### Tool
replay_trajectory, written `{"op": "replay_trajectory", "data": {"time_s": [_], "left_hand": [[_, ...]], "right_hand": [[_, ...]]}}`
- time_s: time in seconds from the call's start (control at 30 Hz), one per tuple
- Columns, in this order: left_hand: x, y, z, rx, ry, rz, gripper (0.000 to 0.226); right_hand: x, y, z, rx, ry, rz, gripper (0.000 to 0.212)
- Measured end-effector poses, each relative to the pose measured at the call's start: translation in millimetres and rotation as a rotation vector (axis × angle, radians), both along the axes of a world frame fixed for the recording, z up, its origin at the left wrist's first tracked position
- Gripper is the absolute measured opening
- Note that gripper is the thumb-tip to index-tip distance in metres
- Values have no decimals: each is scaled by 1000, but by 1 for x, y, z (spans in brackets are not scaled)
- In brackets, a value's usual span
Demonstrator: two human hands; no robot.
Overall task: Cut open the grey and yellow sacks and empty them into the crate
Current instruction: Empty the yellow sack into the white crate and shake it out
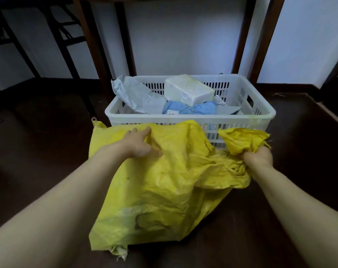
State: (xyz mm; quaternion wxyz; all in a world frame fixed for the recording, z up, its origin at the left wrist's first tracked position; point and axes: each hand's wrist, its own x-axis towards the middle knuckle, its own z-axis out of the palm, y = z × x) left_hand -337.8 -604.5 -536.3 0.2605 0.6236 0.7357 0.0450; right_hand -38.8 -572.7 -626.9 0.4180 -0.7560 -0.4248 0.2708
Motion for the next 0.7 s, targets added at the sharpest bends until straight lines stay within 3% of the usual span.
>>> {"op": "replay_trajectory", "data": {"time_s": [0.07,0.17,0.2,0.27,0.43,0.5,0.63,0.7], "left_hand": [[3,19,1,-93,-29,-45,113],[5,47,-4,-122,-264,-74,95],[3,57,-11,-33,-218,-80,86],[-4,77,-29,151,71,-127,76],[-15,107,-64,60,361,-357,87],[-20,113,-70,114,407,-393,83],[-23,110,-76,16,414,-390,45],[-24,99,-75,16,412,-353,34]], "right_hand": [[-17,1,-6,11,-84,83,33],[-37,7,-24,-8,-138,129,30],[-40,10,-30,-11,-130,112,30],[-44,18,-37,-15,-92,48,29],[-55,49,-35,-41,-49,-28,24],[-63,60,-35,-55,-36,-39,24],[-65,61,-32,-164,-49,-22,27],[-59,53,-22,-242,-85,50,17]]}}
